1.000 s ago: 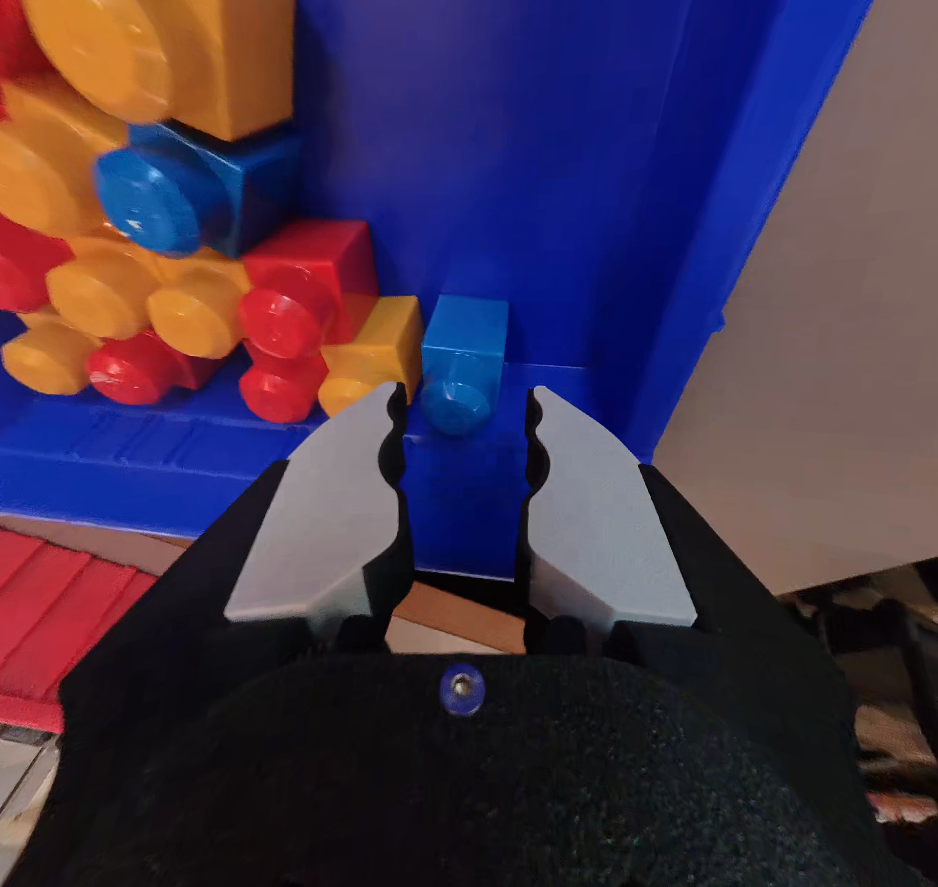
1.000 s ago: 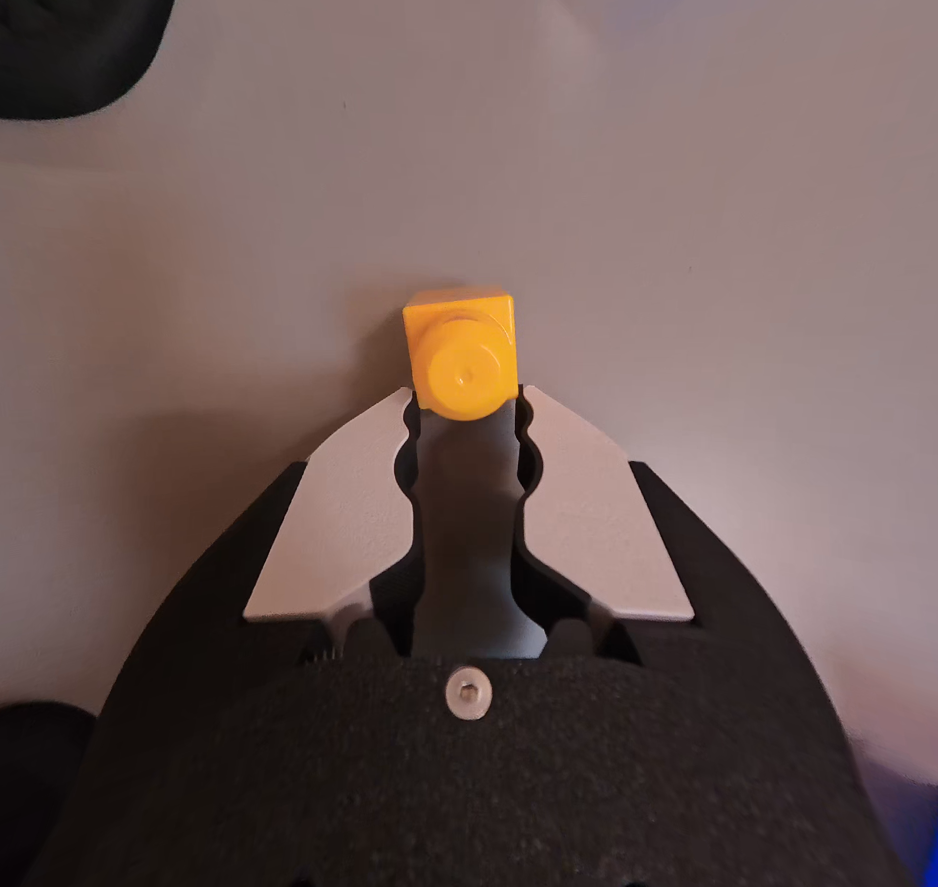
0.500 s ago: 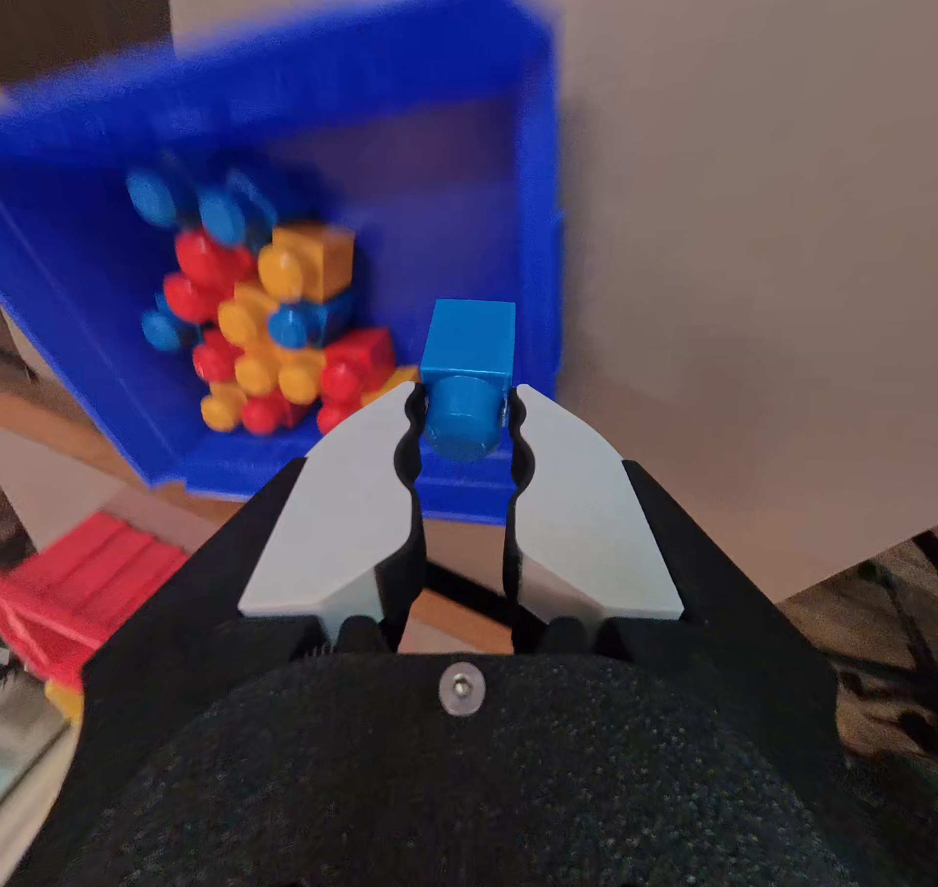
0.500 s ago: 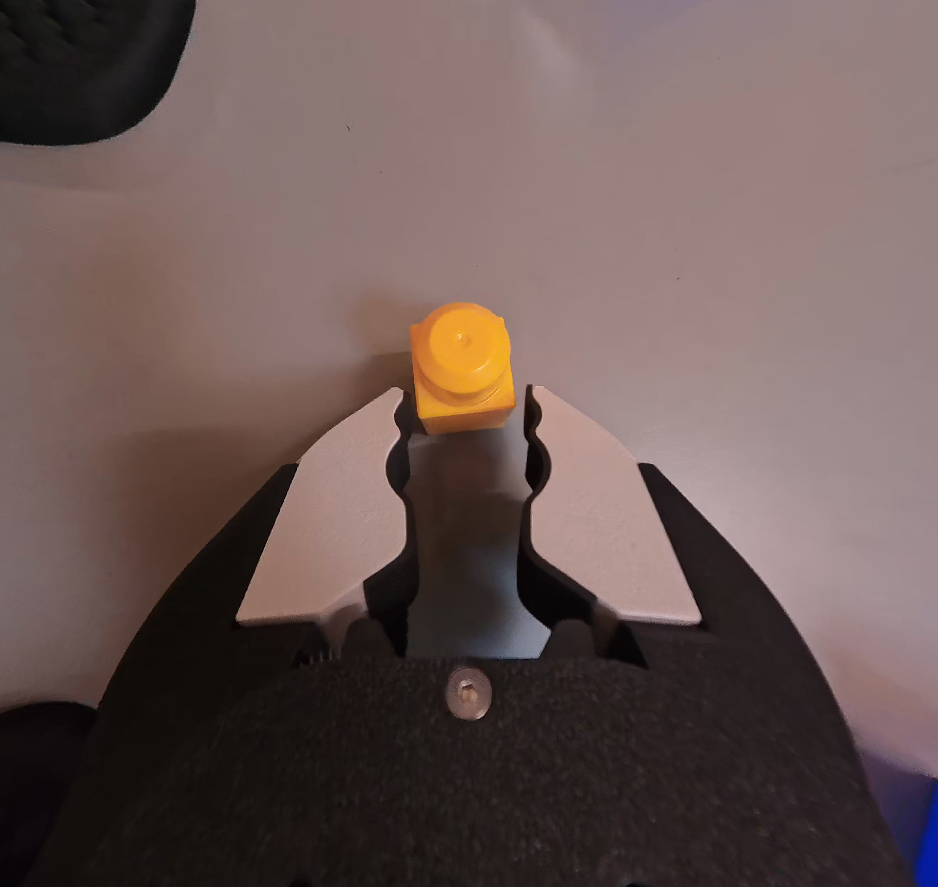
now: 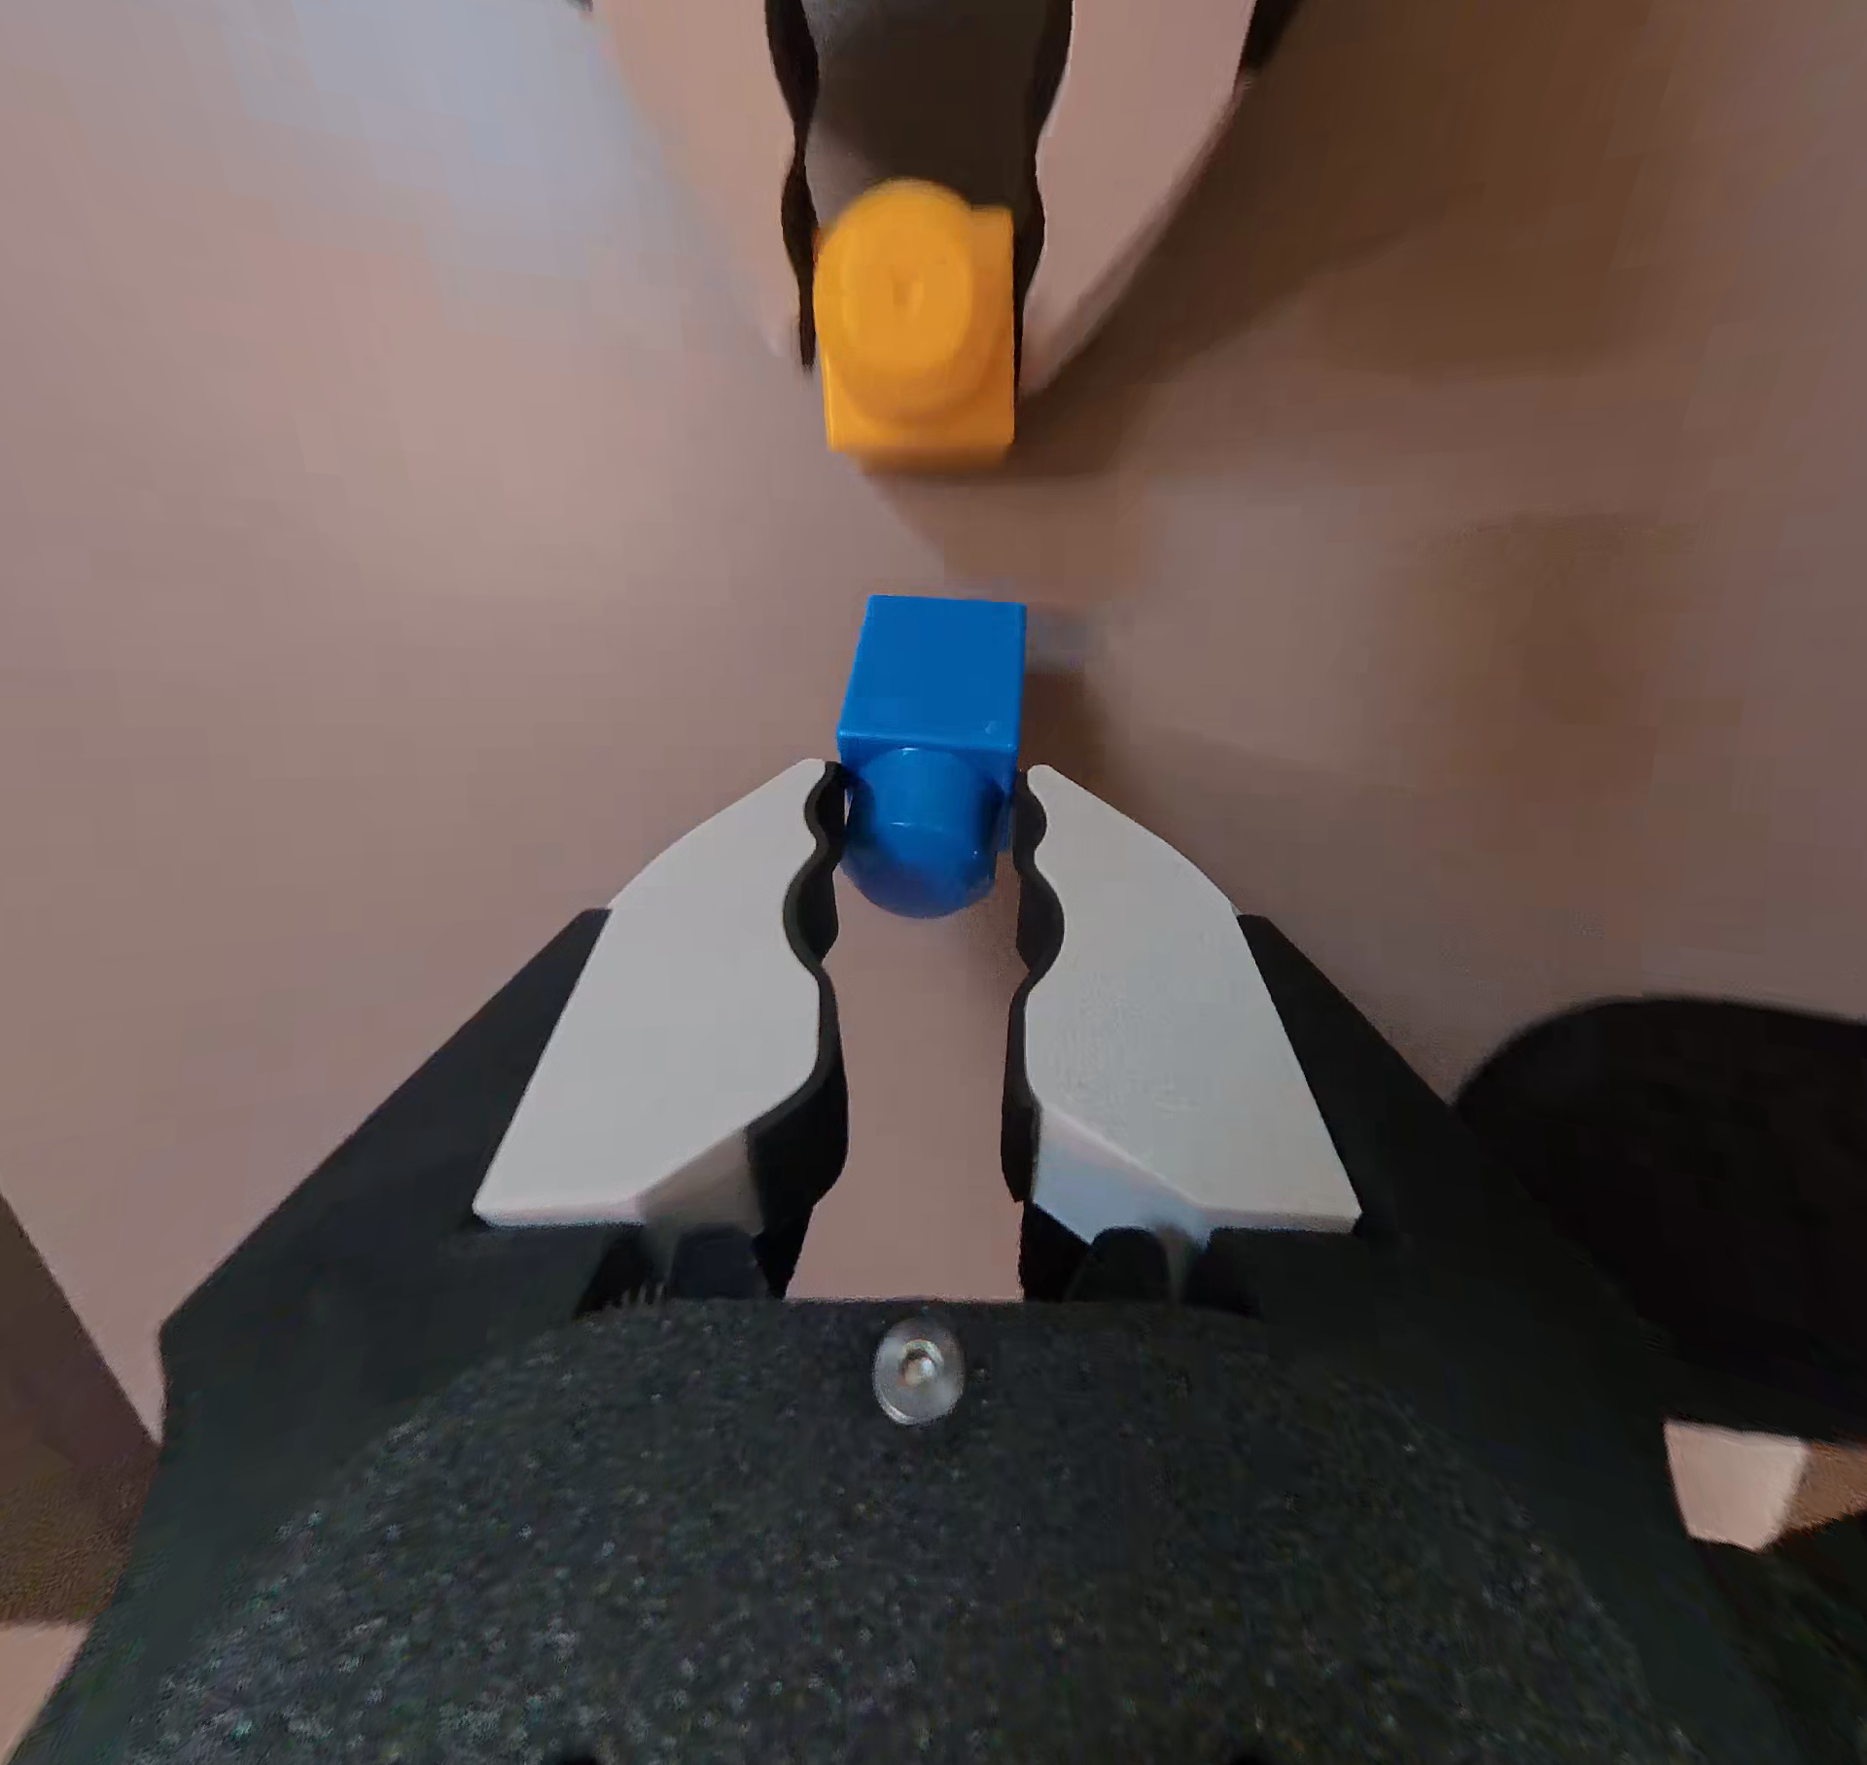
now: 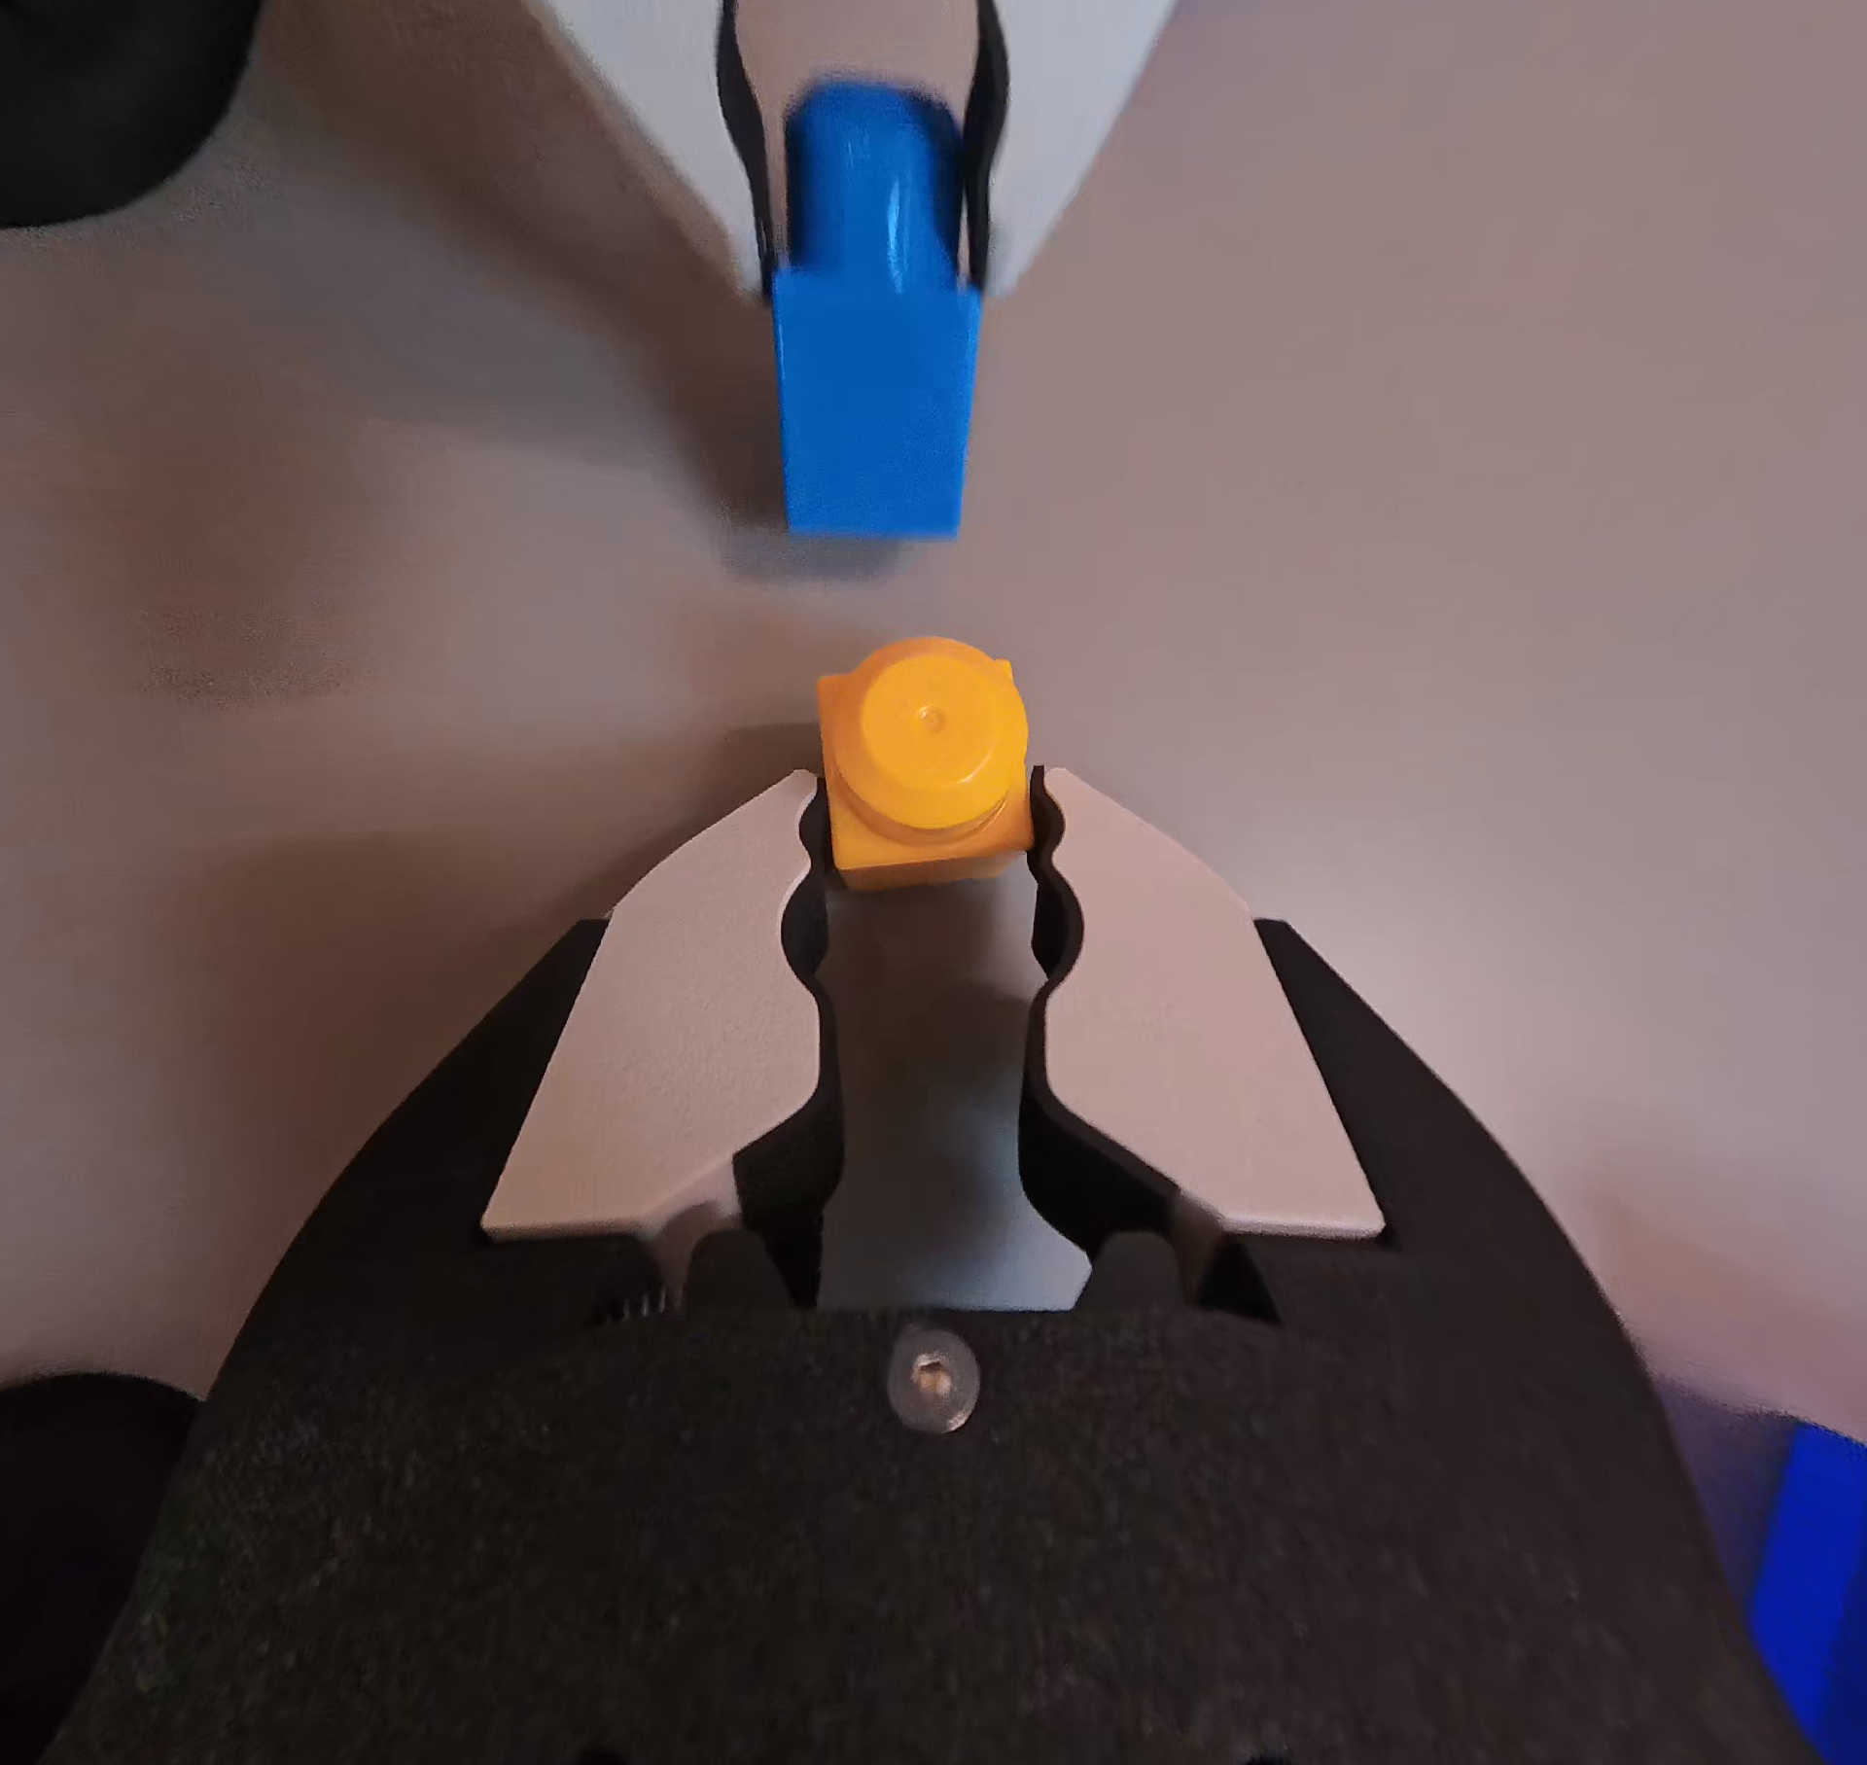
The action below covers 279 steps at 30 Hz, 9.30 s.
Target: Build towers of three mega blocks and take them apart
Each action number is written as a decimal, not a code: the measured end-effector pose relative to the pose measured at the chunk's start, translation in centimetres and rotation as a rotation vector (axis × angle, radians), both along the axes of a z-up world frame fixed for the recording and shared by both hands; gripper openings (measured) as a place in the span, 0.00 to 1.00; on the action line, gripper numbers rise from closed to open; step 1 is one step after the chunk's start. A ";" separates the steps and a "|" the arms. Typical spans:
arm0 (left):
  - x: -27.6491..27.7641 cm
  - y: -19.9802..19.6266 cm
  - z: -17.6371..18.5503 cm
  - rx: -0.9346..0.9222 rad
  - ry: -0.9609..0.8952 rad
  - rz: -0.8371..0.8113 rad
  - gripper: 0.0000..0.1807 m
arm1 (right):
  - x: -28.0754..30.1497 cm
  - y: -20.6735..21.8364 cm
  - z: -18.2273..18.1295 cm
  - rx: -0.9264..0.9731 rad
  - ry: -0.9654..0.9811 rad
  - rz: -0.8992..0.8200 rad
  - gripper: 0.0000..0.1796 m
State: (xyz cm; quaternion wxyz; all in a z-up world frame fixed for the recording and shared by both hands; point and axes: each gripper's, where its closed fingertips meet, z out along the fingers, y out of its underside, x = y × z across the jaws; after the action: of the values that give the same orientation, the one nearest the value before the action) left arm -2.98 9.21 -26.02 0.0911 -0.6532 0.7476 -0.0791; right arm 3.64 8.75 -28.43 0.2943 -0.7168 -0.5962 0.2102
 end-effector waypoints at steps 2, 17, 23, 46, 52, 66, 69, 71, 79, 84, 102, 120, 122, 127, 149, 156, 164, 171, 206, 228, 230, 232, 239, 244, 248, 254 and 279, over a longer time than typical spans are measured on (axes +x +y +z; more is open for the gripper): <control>1.7 0.1 -0.2 -0.005 -0.062 -0.008 0.18 | 0.3 0.3 0.0 -0.005 0.016 -0.014 0.21; -0.9 -1.0 -2.7 -0.097 -0.356 0.169 0.31 | 1.0 0.9 -0.7 -0.005 -0.001 -0.041 0.23; -0.8 -0.4 -3.6 -0.038 -0.399 0.172 0.24 | -0.3 0.8 4.3 0.126 0.117 -0.050 0.33; 1.7 -2.9 13.9 -0.071 -1.182 0.103 0.20 | -3.9 -2.4 14.2 0.175 0.640 0.038 0.20; 4.3 -4.2 14.5 -0.077 -1.242 0.059 0.22 | -4.7 -3.1 15.2 0.177 0.717 0.050 0.20; 3.7 -3.8 15.5 -0.108 -1.310 0.104 0.19 | -4.2 -3.1 17.0 0.170 0.824 0.025 0.20; 3.5 -3.8 15.0 -0.088 -1.254 0.096 0.19 | -4.5 -3.1 16.5 0.164 0.799 0.031 0.20; 3.2 -3.8 15.1 -0.084 -1.255 0.095 0.19 | -4.5 -2.9 15.8 0.168 0.752 0.029 0.21; 2.7 -3.7 16.1 -0.083 -1.337 0.094 0.20 | -4.7 -3.0 15.5 0.156 0.748 0.034 0.20; 3.1 -4.0 16.4 -0.076 -1.382 0.079 0.21 | -4.6 -3.4 16.8 0.131 0.854 0.035 0.20; 1.3 -0.6 14.4 -0.150 -1.345 0.219 0.21 | 2.0 1.0 -1.1 -0.076 0.032 -0.035 0.35; 4.4 -3.0 5.5 -0.142 -0.893 0.110 0.20 | -3.0 -2.8 3.0 -0.038 0.113 0.096 0.20; 4.3 -2.9 5.3 -0.139 -0.869 0.111 0.20 | -3.0 -2.8 3.1 -0.044 0.128 0.093 0.20; 3.5 -2.5 4.0 -0.121 -0.783 0.128 0.21 | -3.1 -2.3 3.3 -0.050 0.137 0.063 0.20; 3.7 -1.7 7.6 -0.112 -1.037 0.149 0.25 | -3.2 -1.3 9.4 0.021 0.505 0.031 0.20; 5.3 -3.3 7.7 -0.176 -1.066 0.104 0.20 | -3.5 -2.3 12.2 0.012 0.690 0.076 0.20; 3.9 -2.3 5.7 -0.180 -0.948 0.142 0.20 | -2.7 -1.2 12.7 0.015 0.700 0.016 0.28; 5.1 -3.2 4.4 -0.234 -0.929 0.120 0.20 | -4.0 -1.6 11.1 0.034 0.624 0.020 0.21; -40.2 12.4 0.1 0.119 0.668 0.744 0.19 | -1.4 0.9 10.1 -0.022 0.569 -0.075 0.20; -5.5 -0.1 -0.2 0.068 0.150 0.090 0.16 | -1.1 1.8 8.0 0.007 0.491 -0.133 0.20; -4.5 -0.2 0.2 0.037 0.045 0.104 0.23 | -1.0 1.9 7.9 0.007 0.488 -0.134 0.20; -4.3 -0.1 0.8 0.011 -0.072 0.125 0.32 | -0.9 2.0 7.8 0.005 0.488 -0.134 0.20; -4.5 -0.5 -1.2 -0.030 -0.506 0.226 0.35 | -1.1 2.1 7.7 -0.018 0.500 -0.133 0.20; -2.7 0.7 -2.6 0.070 -0.534 0.256 0.21 | -1.5 2.0 6.9 -0.037 0.482 -0.135 0.20; -0.7 0.6 2.3 0.009 -0.652 0.241 0.21 | -1.5 1.8 6.9 -0.029 0.470 -0.127 0.20; 2.3 -0.2 11.5 -0.030 -0.873 0.247 0.21 | -2.5 0.3 5.9 -0.031 0.393 -0.050 0.20; 2.1 -2.5 5.3 -0.107 -0.485 0.189 0.21 | -4.2 -1.8 3.4 0.031 0.154 0.036 0.19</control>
State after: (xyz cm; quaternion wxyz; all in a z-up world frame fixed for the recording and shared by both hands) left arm -0.87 6.71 -20.73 0.2399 -0.6859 0.6344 -0.2636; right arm -0.55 6.90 -24.99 0.3464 -0.6829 -0.5878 0.2609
